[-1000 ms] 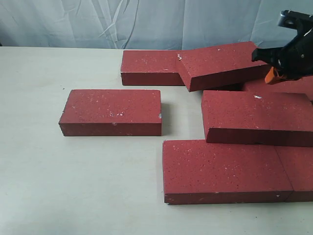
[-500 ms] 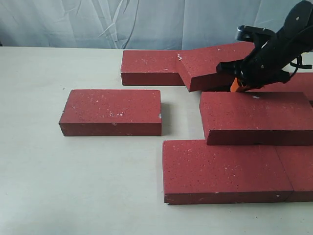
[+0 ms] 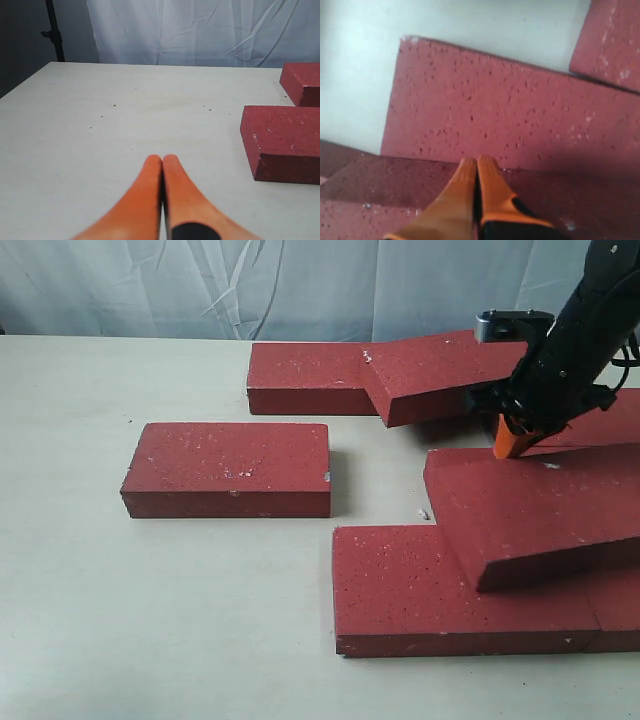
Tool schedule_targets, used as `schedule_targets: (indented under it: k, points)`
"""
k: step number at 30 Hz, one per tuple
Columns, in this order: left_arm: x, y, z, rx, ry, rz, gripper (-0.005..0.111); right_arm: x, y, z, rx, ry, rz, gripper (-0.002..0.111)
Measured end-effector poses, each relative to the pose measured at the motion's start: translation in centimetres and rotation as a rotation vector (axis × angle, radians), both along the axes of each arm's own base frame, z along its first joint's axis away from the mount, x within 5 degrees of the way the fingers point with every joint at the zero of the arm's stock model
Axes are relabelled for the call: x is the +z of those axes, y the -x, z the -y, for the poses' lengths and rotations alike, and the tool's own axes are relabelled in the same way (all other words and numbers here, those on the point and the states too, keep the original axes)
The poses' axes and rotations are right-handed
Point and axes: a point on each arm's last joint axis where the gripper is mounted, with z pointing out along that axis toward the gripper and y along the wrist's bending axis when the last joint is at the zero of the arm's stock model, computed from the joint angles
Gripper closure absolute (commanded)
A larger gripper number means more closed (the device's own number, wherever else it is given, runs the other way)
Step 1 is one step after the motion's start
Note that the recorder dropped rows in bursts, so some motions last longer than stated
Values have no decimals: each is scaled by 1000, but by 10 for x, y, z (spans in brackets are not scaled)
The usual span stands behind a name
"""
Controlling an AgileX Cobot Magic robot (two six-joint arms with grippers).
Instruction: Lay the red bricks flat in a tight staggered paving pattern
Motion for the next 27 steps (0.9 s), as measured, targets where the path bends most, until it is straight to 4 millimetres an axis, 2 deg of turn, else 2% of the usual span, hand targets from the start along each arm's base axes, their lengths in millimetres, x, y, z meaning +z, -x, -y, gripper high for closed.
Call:
schedule_targets:
  k: [9, 20, 23, 27]
  points:
    - [0, 0, 0, 0, 0, -2, 107, 11, 11, 2, 59, 19, -50, 109]
    - [0, 0, 0, 0, 0, -4, 107, 16, 1, -6, -5, -79, 56, 109]
    - [0, 0, 0, 0, 0, -4, 107, 24, 3, -10, -27, -133, 74, 109]
    - [0, 0, 0, 0, 0, -4, 107, 47, 10, -13, -42, -184, 123, 109]
